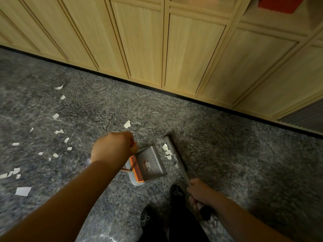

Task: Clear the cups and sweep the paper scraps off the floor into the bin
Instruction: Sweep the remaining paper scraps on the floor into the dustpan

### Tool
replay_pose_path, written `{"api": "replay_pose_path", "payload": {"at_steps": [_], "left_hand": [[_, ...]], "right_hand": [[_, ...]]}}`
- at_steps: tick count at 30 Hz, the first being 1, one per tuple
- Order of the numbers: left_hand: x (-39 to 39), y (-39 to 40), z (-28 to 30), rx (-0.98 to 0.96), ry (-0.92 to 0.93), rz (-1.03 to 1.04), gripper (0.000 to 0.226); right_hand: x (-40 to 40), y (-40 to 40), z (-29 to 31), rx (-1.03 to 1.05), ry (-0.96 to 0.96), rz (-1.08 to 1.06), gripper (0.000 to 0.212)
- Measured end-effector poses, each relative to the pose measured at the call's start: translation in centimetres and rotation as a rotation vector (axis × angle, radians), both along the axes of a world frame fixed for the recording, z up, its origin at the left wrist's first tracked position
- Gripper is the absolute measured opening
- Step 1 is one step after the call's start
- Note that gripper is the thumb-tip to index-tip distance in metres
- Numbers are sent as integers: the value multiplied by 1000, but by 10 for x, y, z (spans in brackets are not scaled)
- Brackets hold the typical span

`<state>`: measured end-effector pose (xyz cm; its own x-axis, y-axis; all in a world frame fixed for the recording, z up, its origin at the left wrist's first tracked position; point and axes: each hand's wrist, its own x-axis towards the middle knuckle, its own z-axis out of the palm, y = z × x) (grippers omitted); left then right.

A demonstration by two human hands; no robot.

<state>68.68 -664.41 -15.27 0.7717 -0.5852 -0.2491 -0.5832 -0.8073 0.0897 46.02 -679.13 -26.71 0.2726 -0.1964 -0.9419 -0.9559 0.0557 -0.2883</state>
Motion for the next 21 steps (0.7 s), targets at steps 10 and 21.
{"api": "replay_pose_path", "payload": {"at_steps": [10,21], "left_hand": [[4,20,2,-79,44,61,17],[14,127,26,-186,23,359,12]], "right_hand": [[19,30,41,235,26,-171,34],[53,47,91,115,-145,-63,24]]}}
